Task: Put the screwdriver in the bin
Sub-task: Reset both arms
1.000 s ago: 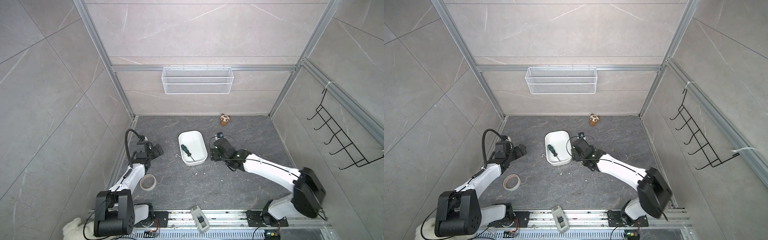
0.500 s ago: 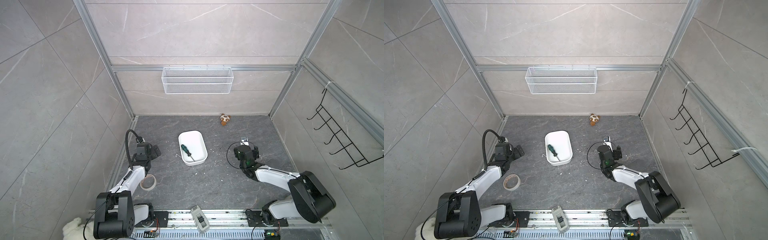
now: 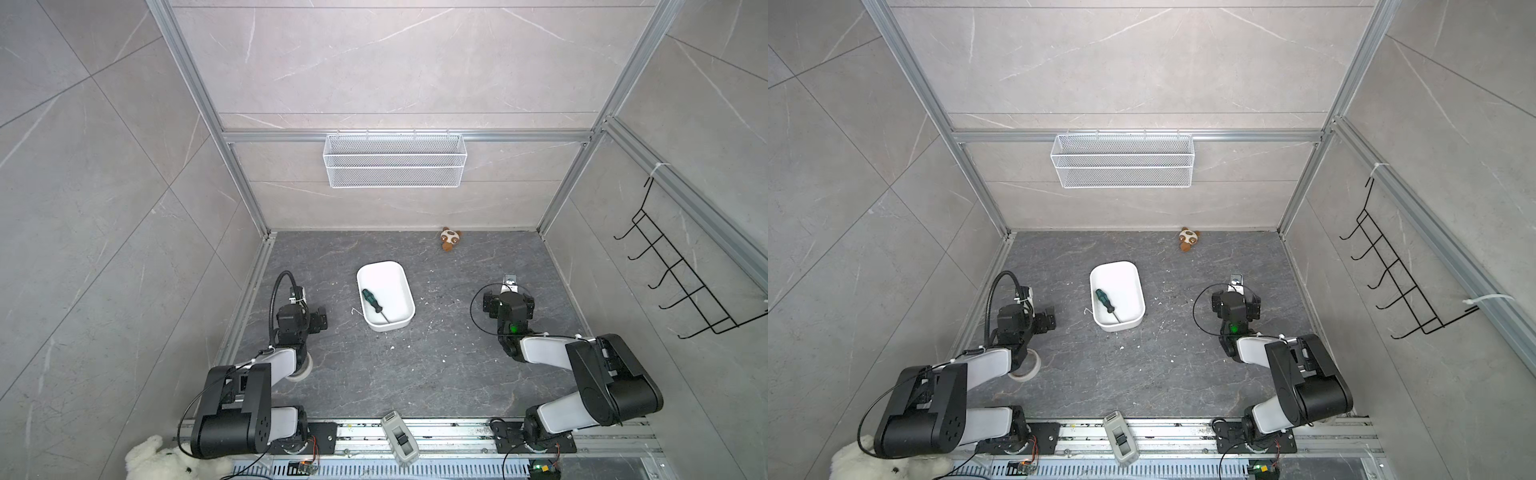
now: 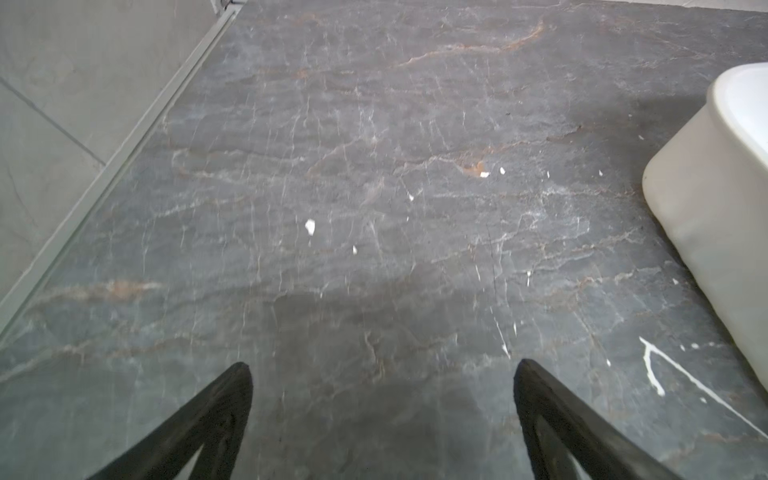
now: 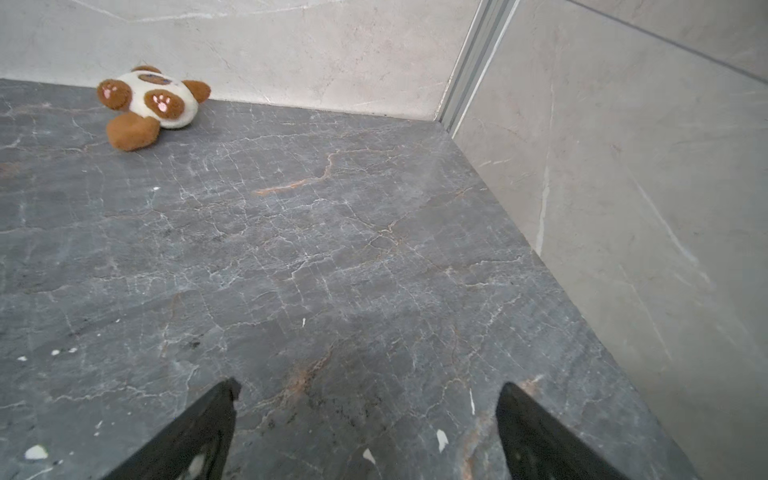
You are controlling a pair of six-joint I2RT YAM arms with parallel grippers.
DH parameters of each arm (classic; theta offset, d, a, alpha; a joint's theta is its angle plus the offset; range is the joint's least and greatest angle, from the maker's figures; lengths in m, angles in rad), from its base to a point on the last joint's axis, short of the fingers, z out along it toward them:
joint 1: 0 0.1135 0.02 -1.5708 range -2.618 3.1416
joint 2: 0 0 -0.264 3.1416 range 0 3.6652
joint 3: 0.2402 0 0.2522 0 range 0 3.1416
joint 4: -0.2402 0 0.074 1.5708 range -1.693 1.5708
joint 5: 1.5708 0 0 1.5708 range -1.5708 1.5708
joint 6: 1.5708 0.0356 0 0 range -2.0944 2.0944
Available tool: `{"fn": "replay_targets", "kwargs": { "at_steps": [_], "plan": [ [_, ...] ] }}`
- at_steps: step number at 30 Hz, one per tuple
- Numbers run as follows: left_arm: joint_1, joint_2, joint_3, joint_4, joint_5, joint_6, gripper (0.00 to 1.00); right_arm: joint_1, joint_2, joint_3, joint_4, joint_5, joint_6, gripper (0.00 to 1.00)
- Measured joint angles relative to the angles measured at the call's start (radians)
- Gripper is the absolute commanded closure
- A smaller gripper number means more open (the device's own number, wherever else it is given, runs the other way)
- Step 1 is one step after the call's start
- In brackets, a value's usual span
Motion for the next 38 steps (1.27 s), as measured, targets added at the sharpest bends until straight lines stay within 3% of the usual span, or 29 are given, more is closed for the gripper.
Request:
{"fn": "replay_targets", "kwargs": {
  "at_steps": [4,10,38],
  "plan": [
    [0.000,0.080,0.022,0.093,-0.022,0.011,0.00,-0.035,0.010,-0.047,0.111,-0.112,0.013,0.01],
    [0.000,0.106,0.033,0.109,-0.063,0.010,0.00,-0.050,0.022,-0.082,0.150,-0.185,0.013,0.01],
    [0.017,0.106,0.058,0.112,-0.063,0.007,0.00,-0.050,0.022,-0.082,0.175,-0.211,0.013,0.01]
  ]
}}
